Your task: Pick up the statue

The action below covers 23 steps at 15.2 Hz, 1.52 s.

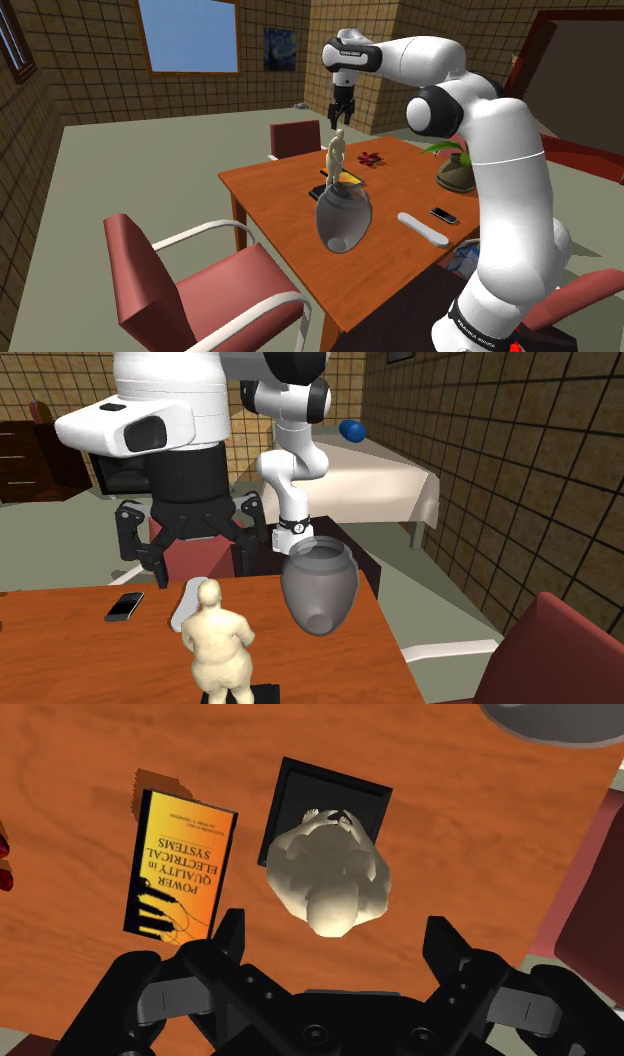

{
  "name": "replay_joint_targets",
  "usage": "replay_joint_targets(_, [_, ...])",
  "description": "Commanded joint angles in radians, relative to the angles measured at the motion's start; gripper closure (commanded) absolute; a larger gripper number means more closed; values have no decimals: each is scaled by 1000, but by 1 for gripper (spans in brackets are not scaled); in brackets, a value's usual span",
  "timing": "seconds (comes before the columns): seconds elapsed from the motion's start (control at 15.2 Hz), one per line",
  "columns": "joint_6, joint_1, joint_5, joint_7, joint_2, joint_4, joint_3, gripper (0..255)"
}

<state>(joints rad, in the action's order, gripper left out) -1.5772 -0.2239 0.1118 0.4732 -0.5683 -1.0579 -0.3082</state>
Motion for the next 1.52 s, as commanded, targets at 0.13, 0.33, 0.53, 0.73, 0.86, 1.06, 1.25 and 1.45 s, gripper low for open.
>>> replay_joint_targets(0.13, [-53, 6, -1, 0, 5, -58, 0, 0])
replay_joint_targets(0.33, [-92, 11, -2, 0, 12, -104, 0, 0])
replay_joint_targets(0.53, [-93, 11, -3, 1, 14, -106, 0, 255])
replay_joint_targets(0.73, [-92, 11, -3, 1, 13, -106, 0, 255])
replay_joint_targets(0.86, [-93, 11, -3, 1, 14, -106, 0, 255])
replay_joint_targets(1.06, [-92, 11, -2, 0, 12, -103, 0, 255])
replay_joint_targets(1.25, [-46, 5, -1, 0, 4, -50, 0, 255])
replay_joint_targets(1.45, [2, -3, 2, 1, -8, 11, 0, 255])
